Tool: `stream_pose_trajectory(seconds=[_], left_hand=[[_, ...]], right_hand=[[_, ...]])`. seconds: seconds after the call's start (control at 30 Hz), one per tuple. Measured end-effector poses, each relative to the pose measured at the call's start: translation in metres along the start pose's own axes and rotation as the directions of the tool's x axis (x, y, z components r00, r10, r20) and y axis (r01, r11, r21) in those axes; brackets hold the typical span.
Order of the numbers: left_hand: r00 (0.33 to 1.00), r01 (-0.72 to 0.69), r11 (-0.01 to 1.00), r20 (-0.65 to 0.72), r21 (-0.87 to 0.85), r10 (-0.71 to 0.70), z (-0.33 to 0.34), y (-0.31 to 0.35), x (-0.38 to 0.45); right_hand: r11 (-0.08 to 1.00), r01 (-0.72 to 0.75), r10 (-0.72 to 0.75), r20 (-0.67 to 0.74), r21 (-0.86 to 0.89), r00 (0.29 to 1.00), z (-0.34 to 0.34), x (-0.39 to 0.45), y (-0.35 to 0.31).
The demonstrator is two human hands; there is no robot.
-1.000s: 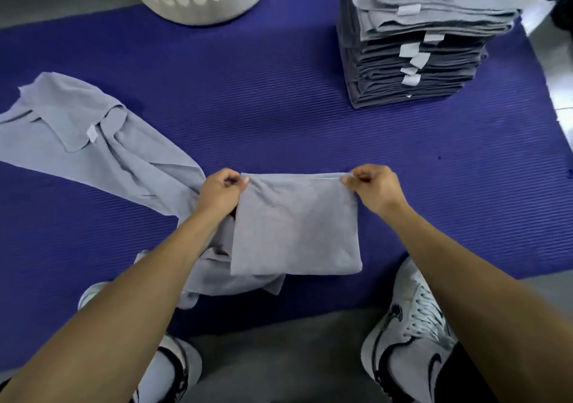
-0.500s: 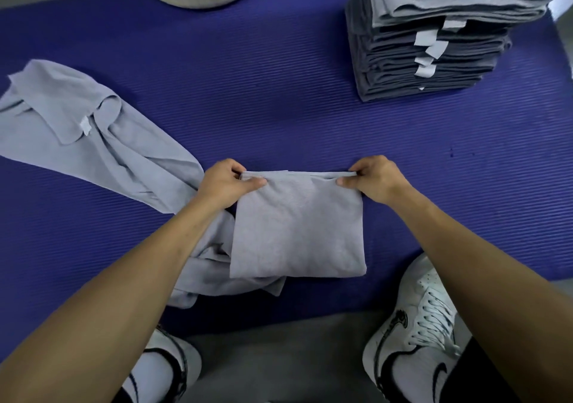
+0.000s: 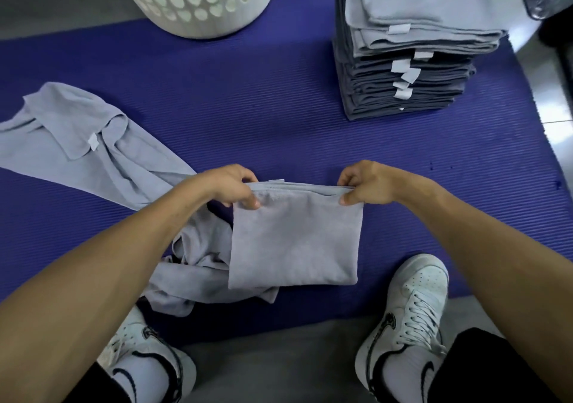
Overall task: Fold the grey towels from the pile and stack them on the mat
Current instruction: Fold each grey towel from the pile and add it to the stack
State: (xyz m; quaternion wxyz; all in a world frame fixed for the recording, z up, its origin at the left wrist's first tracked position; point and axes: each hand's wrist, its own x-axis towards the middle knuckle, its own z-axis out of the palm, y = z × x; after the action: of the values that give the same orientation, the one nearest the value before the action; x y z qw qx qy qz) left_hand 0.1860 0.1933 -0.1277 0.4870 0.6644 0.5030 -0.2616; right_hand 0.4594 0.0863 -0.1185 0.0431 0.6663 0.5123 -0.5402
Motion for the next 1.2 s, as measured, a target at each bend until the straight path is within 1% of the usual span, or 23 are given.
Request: stream_pose_trajectory(seconds=[0.1,0.17,0.27,0.33,0.47,0.53,0.67,0.73,0.77,0.8,0.83,0.87,0.93,1.0,1.03,1.07,1.1,1.13,1.17,1.2], left_hand=[[0.994,-0.110,0.991,-0.002,0.074,0.110,-0.012,0.018,-0.027],[0.980,-0.192,0.978,-0.035,0.077,0.195,-0.020,0.028,-0.048],[0.957,-0.289,0.952,-0.037,-0.100,0.287,-0.030,0.041,-0.081],[0.941,-0.338,0.929,-0.061,-0.151,0.333,-0.034,0.052,-0.101],[0.910,-0.410,0.904,-0.122,-0.122,0.397,-0.041,0.082,-0.135],[0.892,-0.440,0.892,-0.165,-0.103,0.421,-0.045,0.100,-0.144],[0.853,-0.456,0.890,-0.282,0.004,0.439,-0.056,0.137,-0.142],[0.833,-0.444,0.894,-0.339,0.059,0.436,-0.070,0.161,-0.138],[0.814,-0.446,0.892,-0.383,0.068,0.436,-0.077,0.171,-0.137],[0.774,-0.457,0.885,-0.449,0.091,0.446,-0.089,0.186,-0.136],[0.717,-0.464,0.876,-0.524,0.133,0.460,-0.103,0.202,-0.137],[0.647,-0.469,0.865,-0.597,0.179,0.474,-0.116,0.218,-0.138],[0.484,-0.492,0.830,-0.709,0.264,0.513,-0.142,0.249,-0.141],[0.321,-0.520,0.781,-0.768,0.346,0.554,-0.165,0.276,-0.136],[0.250,-0.513,0.765,-0.785,0.389,0.566,-0.175,0.287,-0.130],[0.192,-0.493,0.756,-0.794,0.430,0.577,-0.182,0.296,-0.121],[0.147,-0.468,0.749,-0.795,0.469,0.589,-0.188,0.304,-0.110],[0.118,-0.446,0.742,-0.789,0.501,0.603,-0.190,0.309,-0.096],[0.094,-0.429,0.729,-0.776,0.534,0.624,-0.189,0.311,-0.080],[0.078,-0.413,0.711,-0.756,0.569,0.650,-0.183,0.309,-0.061]], right_hand=[[0.989,0.057,-0.059,-0.012,-0.134,0.998,-0.014,-0.029,-0.008],[0.981,0.101,-0.109,-0.042,-0.163,0.993,-0.027,-0.054,-0.013],[0.983,0.150,-0.160,-0.097,-0.105,0.982,-0.048,-0.096,-0.019],[0.981,0.186,-0.191,-0.123,-0.052,0.974,-0.060,-0.123,-0.022],[0.971,0.232,-0.239,-0.205,-0.057,0.949,-0.079,-0.163,-0.024],[0.970,0.235,-0.244,-0.278,-0.065,0.929,-0.091,-0.177,-0.021],[0.982,0.184,-0.189,-0.382,-0.051,0.904,-0.119,-0.184,-0.010],[0.982,0.163,-0.189,-0.449,-0.097,0.873,-0.143,-0.183,-0.010],[0.977,0.169,-0.212,-0.492,-0.131,0.844,-0.152,-0.181,-0.012],[0.967,0.183,-0.250,-0.553,-0.174,0.795,-0.168,-0.181,-0.015],[0.955,0.200,-0.293,-0.617,-0.218,0.731,-0.185,-0.183,-0.020],[0.945,0.213,-0.327,-0.674,-0.249,0.662,-0.203,-0.183,-0.026],[0.933,0.243,-0.357,-0.777,-0.266,0.519,-0.239,-0.184,-0.040],[0.925,0.269,-0.363,-0.838,-0.269,0.408,-0.274,-0.179,-0.048],[0.920,0.277,-0.368,-0.856,-0.277,0.364,-0.290,-0.174,-0.049],[0.915,0.286,-0.370,-0.871,-0.283,0.322,-0.303,-0.168,-0.048],[0.911,0.290,-0.372,-0.886,-0.292,0.278,-0.313,-0.161,-0.045],[0.910,0.290,-0.369,-0.897,-0.296,0.241,-0.320,-0.152,-0.039],[0.911,0.289,-0.364,-0.906,-0.296,0.218,-0.323,-0.140,-0.029],[0.915,0.275,-0.357,-0.909,-0.295,0.214,-0.320,-0.126,-0.017]])
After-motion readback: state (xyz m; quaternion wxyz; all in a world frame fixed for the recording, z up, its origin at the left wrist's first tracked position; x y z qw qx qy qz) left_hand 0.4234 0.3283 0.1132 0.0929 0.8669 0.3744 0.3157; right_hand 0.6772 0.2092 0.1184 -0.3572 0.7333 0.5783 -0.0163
